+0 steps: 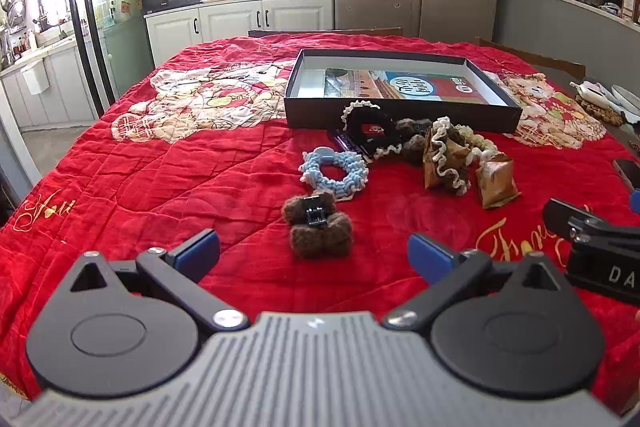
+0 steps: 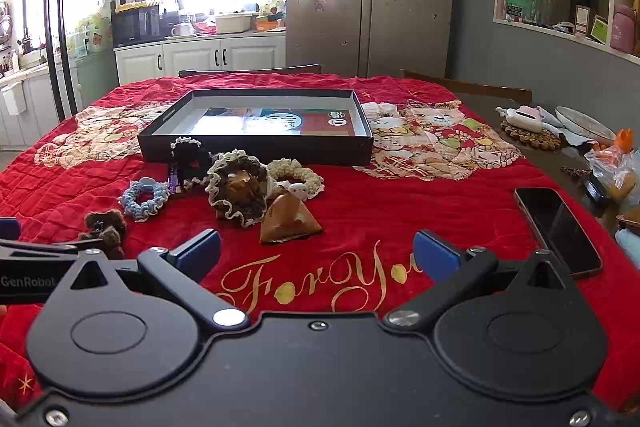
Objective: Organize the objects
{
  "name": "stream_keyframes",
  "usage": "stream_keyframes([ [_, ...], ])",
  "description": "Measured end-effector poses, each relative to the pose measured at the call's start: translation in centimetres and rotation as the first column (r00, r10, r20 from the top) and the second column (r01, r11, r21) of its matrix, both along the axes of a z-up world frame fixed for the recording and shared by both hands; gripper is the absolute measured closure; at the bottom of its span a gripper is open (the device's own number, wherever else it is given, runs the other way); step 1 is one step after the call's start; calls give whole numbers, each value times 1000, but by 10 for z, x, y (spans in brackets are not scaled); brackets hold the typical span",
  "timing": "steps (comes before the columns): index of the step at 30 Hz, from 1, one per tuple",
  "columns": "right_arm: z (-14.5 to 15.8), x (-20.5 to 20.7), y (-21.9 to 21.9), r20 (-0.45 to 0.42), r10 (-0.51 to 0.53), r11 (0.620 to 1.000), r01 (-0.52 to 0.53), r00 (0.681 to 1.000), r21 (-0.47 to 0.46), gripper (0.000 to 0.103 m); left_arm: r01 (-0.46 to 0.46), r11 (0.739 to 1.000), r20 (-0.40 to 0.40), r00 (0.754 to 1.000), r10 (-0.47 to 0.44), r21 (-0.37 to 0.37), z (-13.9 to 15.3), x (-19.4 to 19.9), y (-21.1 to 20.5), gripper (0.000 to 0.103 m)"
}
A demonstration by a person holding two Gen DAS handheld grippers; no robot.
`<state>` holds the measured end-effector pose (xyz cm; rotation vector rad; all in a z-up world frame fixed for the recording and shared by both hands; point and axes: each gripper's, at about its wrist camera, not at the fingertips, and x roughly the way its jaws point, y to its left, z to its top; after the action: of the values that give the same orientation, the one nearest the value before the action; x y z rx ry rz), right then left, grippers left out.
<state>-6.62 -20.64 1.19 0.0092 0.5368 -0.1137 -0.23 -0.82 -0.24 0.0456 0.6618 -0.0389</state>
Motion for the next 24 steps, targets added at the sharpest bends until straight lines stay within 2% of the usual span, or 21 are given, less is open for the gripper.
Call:
stream_keyframes([
  [24, 1, 0, -1, 2, 0, 1000, 0, 1000, -2, 0, 18, 1000, 5, 1000, -18, 1, 0, 0, 0, 0],
])
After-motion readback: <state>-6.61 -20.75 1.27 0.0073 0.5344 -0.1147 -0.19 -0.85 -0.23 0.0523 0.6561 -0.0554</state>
